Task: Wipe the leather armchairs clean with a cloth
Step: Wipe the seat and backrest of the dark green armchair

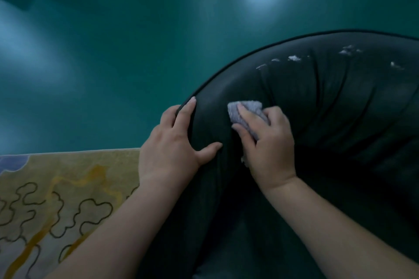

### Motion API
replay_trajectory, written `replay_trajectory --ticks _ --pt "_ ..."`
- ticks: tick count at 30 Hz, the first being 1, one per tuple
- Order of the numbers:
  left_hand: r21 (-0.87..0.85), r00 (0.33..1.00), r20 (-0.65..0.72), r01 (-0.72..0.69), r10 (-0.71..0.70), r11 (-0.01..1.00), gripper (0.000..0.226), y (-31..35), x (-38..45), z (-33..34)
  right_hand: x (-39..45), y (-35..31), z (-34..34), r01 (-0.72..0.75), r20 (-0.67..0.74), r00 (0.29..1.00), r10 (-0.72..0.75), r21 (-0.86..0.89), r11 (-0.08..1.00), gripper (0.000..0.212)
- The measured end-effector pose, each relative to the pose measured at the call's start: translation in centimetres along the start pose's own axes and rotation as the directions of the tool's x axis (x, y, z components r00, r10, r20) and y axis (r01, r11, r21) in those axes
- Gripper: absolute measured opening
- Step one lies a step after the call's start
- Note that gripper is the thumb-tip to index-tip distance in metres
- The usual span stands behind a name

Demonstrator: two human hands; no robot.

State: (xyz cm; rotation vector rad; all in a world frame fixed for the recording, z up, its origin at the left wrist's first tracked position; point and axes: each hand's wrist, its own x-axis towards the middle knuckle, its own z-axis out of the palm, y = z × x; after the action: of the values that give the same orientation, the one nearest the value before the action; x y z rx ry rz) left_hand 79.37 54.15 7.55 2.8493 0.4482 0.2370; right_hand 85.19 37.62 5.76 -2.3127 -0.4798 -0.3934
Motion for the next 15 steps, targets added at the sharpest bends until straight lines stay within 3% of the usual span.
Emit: replay_trajectory --ticks 5,9,15 --pt "0.015 1.0 0.0 0.004 -0.004 1.0 0.096 -0.1 0.0 0.3 3.5 -0.4 -0.5 0.025 -0.142 0.99 -0.024 0.007 1.0 0.036" --pt "0.006 1.0 -0.001 0.002 -0.002 1.0 0.096 -0.2 0.2 0.4 4.0 -1.6 0.7 -0.056 0.039 0.998 0.055 0.015 0.998 0.04" --pt "-0.001 1.0 0.002 -0.006 0.006 1.0 0.095 -0.3 0.2 0.5 0.2 -1.0 0.1 -0.106 0.067 0.992 0.104 0.017 0.994 0.042"
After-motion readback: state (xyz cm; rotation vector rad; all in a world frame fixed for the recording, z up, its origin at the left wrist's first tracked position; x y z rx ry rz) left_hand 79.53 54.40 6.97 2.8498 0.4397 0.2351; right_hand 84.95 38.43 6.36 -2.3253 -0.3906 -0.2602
